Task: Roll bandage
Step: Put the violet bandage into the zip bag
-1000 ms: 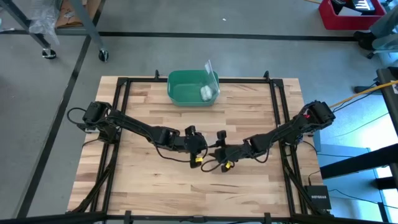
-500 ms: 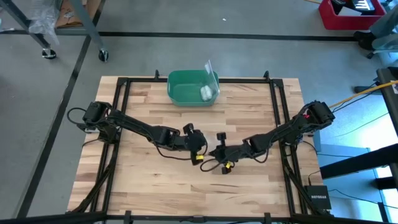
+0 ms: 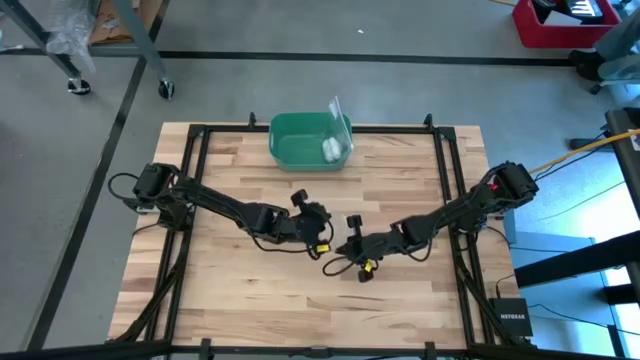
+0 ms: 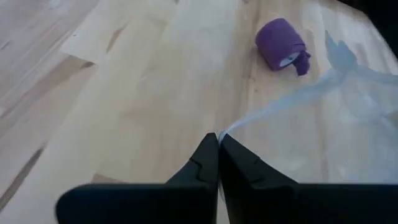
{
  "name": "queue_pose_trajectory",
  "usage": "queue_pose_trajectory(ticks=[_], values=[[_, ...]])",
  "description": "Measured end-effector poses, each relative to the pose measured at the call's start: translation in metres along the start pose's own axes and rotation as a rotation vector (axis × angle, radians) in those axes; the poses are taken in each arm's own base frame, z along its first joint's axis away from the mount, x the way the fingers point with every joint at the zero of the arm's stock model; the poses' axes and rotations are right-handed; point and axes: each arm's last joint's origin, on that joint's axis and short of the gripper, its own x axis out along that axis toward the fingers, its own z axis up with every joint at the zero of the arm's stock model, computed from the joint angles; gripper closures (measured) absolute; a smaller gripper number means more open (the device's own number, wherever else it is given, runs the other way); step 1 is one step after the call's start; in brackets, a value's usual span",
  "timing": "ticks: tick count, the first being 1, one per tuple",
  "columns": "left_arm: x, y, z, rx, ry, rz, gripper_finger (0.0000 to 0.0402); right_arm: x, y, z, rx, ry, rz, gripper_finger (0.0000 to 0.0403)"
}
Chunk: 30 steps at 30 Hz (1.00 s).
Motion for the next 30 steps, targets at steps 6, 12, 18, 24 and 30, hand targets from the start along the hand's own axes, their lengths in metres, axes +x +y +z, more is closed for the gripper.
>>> queue_pose_trajectory(ticks=[6,12,18,24,30], values=[[-0.006,-0.001,-0.011,0.220,0.067,0.083,0.0394,0.000,0.001,0.001,0.002,-0.013,0.027,0.0398],[-0.018,-0.012,-0.017,0.348,0.045,0.148,0.0394,0.005,0.002,0.000,0.006,-0.022,0.026,0.0399],[-0.039,-0.035,-0.015,0.525,-0.038,0.149,0.0394,0.014,0.004,0.005,-0.033,-0.123,0.003,0.0393],[-0.063,-0.038,-0.009,0.525,-0.037,0.234,0.0399,0.015,-0.012,0.033,-0.066,-0.202,-0.120,0.0399],[-0.098,-0.007,-0.010,0.386,0.049,0.276,0.0400,0.028,-0.042,0.064,-0.083,-0.267,-0.155,0.0396]])
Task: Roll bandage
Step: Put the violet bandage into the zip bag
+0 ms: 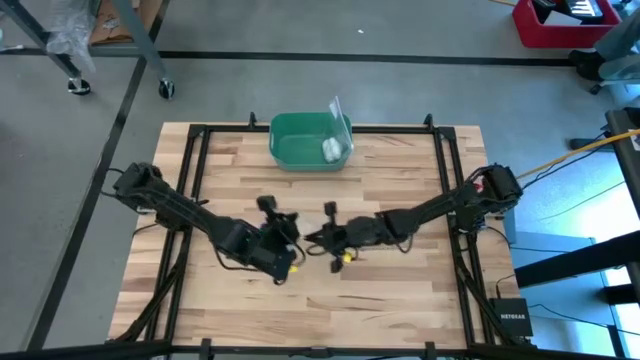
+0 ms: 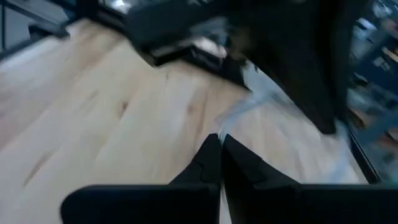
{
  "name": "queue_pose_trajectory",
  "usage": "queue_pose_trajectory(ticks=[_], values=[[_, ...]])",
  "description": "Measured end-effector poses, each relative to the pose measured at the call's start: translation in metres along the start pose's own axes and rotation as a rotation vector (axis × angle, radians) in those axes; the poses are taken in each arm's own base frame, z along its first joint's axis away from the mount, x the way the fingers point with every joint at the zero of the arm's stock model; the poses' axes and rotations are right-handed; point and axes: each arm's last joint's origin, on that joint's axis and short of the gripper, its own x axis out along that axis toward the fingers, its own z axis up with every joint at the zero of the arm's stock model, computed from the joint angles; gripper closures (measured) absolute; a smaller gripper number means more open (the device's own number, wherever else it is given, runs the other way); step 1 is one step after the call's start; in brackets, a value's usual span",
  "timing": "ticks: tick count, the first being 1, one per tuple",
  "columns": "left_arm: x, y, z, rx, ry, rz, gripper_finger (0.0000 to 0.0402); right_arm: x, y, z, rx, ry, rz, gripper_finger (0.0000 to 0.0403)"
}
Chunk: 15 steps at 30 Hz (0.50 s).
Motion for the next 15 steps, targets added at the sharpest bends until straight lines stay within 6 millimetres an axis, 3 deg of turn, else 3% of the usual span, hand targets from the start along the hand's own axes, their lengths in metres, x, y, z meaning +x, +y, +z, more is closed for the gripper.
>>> queue_pose_trajectory(ticks=[4,8,12,15], values=[[-0.018,0.026,-0.021,-0.107,0.078,-0.041,0.0399,0.039,-0.016,0.010,0.003,-0.040,0.037,0.0395],[-0.028,0.044,-0.056,-0.199,0.134,-0.037,0.0400,0.084,-0.028,0.015,0.014,-0.047,0.053,0.0394],[-0.031,0.049,-0.087,-0.286,0.150,-0.037,0.0400,0.121,-0.035,0.015,0.030,-0.009,0.048,0.0394],[-0.029,0.046,-0.104,-0.259,0.194,-0.059,0.0399,0.139,-0.038,0.012,0.080,0.043,0.055,0.0394]])
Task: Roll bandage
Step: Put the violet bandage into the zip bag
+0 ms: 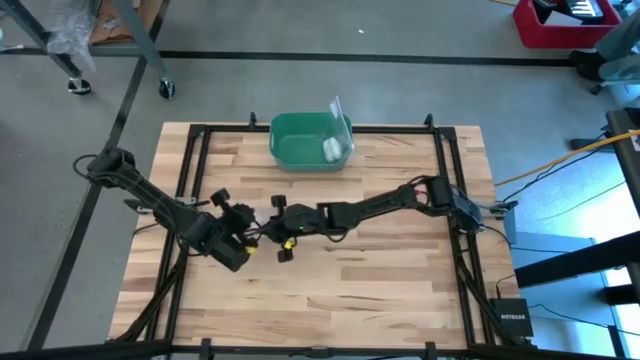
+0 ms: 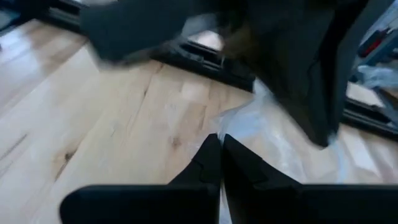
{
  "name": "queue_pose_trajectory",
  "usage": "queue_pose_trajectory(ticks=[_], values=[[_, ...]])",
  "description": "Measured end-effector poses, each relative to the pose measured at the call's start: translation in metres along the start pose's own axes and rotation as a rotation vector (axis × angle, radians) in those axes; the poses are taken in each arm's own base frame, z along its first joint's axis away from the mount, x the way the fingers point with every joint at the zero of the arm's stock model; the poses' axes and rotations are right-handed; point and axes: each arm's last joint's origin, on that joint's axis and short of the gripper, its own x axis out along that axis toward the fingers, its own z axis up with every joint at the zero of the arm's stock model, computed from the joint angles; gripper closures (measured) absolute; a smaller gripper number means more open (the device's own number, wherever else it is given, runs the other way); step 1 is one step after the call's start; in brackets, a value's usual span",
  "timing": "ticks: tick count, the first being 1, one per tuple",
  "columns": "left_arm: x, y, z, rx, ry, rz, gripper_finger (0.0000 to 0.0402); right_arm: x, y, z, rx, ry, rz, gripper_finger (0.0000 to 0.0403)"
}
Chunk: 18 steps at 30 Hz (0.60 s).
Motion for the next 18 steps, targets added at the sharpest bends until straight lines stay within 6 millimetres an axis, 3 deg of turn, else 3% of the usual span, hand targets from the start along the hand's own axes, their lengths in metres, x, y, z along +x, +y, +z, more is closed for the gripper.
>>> queue_pose_trajectory(ticks=[5,12,18], values=[[0.011,0.001,-0.021,0.005,0.092,-0.003,0.0400,0.017,0.001,-0.008,0.021,0.021,0.008,0.0393],[0.007,0.013,-0.025,-0.091,0.123,0.099,0.0400,0.024,-0.001,-0.007,-0.058,-0.038,-0.016,0.0391],[0.001,0.016,-0.028,-0.135,0.061,0.130,0.0399,0.027,-0.009,-0.009,-0.071,-0.073,-0.022,0.0343]])
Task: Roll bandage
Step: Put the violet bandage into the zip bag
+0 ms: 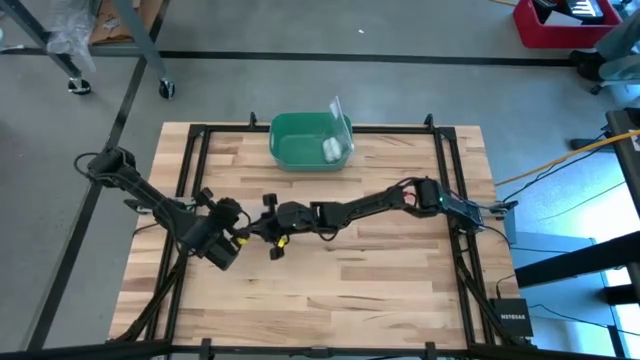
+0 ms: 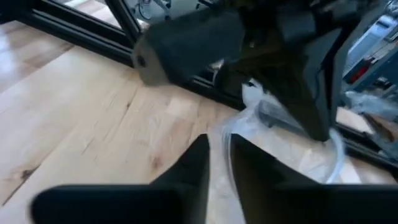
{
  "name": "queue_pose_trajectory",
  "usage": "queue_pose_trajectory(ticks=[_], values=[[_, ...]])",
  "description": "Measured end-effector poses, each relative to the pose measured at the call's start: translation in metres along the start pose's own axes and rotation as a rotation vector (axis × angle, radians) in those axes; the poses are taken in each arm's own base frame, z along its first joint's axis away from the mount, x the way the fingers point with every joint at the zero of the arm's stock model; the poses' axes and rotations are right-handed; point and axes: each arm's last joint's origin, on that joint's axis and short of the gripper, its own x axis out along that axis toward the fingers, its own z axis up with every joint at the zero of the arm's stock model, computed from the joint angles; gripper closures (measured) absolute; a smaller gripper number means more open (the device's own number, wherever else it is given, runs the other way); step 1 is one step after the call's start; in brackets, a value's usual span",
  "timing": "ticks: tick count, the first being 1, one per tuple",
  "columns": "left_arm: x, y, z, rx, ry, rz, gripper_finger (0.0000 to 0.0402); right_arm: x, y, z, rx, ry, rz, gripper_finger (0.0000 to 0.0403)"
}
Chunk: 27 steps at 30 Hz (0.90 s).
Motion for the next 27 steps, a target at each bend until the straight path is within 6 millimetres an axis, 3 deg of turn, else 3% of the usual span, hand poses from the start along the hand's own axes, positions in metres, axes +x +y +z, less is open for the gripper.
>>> queue_pose_trajectory(ticks=[7,12,18,27], values=[[-0.014,0.003,0.007,0.003,-0.112,-0.051,0.0396,0.002,0.004,-0.015,0.055,0.105,0.068,0.0258],[-0.017,0.004,0.007,0.023,-0.139,-0.057,0.0399,-0.002,0.008,-0.013,0.053,0.134,0.108,0.0220],[-0.017,0.001,0.007,0.020,-0.143,-0.074,0.0395,-0.007,0.015,-0.010,0.062,0.158,0.231,0.0210],[-0.013,-0.007,0.011,0.087,-0.146,-0.091,0.0397,-0.013,0.004,0.013,0.071,0.121,0.133,0.0210]])
